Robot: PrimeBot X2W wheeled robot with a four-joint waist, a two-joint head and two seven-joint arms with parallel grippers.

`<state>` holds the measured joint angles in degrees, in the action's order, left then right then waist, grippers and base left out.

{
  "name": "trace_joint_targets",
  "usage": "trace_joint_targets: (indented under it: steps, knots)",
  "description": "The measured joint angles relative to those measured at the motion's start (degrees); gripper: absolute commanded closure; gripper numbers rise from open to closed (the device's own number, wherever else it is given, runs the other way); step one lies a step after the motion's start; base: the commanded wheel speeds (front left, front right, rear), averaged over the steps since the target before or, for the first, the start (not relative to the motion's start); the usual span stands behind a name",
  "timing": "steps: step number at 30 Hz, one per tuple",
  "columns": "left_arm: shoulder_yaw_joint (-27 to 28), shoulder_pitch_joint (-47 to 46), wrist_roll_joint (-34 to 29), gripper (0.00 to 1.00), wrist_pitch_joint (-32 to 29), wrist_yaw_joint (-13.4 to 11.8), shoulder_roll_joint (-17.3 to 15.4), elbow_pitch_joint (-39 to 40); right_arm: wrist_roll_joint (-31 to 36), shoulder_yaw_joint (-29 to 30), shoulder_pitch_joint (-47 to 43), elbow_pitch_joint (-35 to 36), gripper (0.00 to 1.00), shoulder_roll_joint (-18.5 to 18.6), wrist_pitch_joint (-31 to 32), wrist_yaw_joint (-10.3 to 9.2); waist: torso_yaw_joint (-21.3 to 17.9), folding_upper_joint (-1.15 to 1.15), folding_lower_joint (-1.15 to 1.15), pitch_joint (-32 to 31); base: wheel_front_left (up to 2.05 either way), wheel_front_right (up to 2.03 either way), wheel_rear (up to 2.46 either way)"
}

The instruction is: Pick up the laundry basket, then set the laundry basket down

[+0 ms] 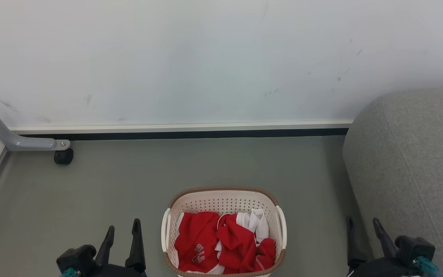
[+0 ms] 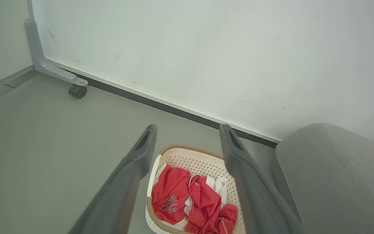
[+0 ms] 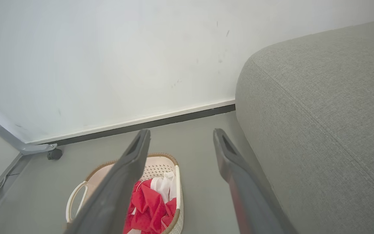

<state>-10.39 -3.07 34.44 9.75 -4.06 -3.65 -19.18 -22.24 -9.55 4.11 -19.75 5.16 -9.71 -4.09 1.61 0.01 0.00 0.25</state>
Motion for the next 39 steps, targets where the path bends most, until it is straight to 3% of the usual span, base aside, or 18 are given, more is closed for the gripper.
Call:
trace_joint_targets:
  steps: [22, 39]
  knots:
    - [-3.6, 0.0, -18.9, 0.00, 4.6, -3.1, -0.2, -1.1, 21.3, -4.3, -0.1, 0.5, 0.00, 0.0, -2.9, -3.04, 0.9, 0.00, 0.00, -0.8, 0.00, 0.00, 0.00]
    - [-2.4, 0.1, -19.8, 0.00, 4.5, -3.1, -0.3, -1.6, 21.5, -2.7, -0.9, 2.1, 0.00, -0.4, -0.7, -3.05, 1.0, 0.00, 0.00, -0.9, 0.00, 0.00, 0.00]
